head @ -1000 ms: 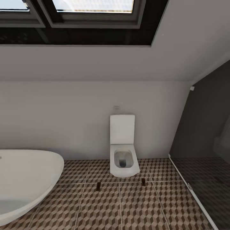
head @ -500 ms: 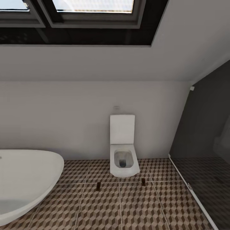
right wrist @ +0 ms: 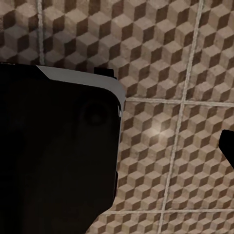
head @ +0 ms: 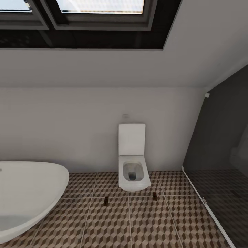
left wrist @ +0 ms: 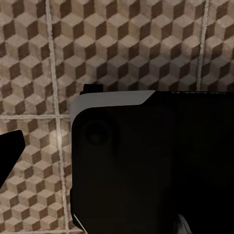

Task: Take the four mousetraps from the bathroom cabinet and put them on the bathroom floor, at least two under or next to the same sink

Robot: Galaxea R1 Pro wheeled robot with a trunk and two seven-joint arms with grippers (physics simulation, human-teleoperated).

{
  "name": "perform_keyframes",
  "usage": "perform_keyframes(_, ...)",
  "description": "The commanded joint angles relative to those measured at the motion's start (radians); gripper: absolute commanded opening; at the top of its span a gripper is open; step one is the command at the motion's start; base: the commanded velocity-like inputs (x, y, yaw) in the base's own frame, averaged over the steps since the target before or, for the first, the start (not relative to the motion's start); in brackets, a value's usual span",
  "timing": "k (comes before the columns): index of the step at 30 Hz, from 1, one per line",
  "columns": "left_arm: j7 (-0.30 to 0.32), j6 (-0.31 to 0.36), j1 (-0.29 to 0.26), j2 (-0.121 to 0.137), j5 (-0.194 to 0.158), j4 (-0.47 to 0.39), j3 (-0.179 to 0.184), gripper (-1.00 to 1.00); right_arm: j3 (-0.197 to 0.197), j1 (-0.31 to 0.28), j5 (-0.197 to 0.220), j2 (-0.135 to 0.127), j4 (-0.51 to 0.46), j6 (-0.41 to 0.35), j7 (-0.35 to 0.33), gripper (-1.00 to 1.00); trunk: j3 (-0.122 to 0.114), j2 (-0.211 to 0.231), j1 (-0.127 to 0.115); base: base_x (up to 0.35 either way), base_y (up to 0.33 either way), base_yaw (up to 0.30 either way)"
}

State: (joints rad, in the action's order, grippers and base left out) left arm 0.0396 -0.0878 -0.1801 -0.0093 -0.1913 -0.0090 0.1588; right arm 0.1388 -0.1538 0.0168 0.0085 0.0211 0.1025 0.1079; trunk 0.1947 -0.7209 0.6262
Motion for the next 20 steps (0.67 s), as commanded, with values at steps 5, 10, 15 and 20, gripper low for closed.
perform_keyframes(5, 0.001, -0.004, -0.001, 0.001, -0.010, 0.001, 0.009, 1.00, 0.006, -0.001, 0.005, 0.002, 0.002, 0.003, 0.004, 1.00, 0.001, -0.001, 0.000, 0.000, 0.000, 0.000)
perform_keyframes(10, 0.000, -0.004, -0.001, 0.001, -0.010, 0.001, 0.010, 1.00, 0.007, -0.001, 0.005, 0.001, 0.002, 0.003, 0.004, 1.00, 0.001, -0.001, 0.000, 0.000, 0.000, 0.000)
perform_keyframes(15, 0.000, -0.004, -0.001, 0.002, -0.011, 0.001, 0.011, 1.00, 0.008, -0.001, 0.004, -0.002, 0.002, 0.003, 0.004, 1.00, 0.001, -0.001, 0.000, 0.000, 0.000, 0.000)
perform_keyframes(20, -0.001, -0.004, -0.001, 0.002, -0.011, 0.001, 0.011, 1.00, 0.010, -0.001, 0.002, -0.005, 0.002, 0.004, 0.004, 1.00, 0.001, -0.001, 0.000, 0.000, 0.000, 0.000)
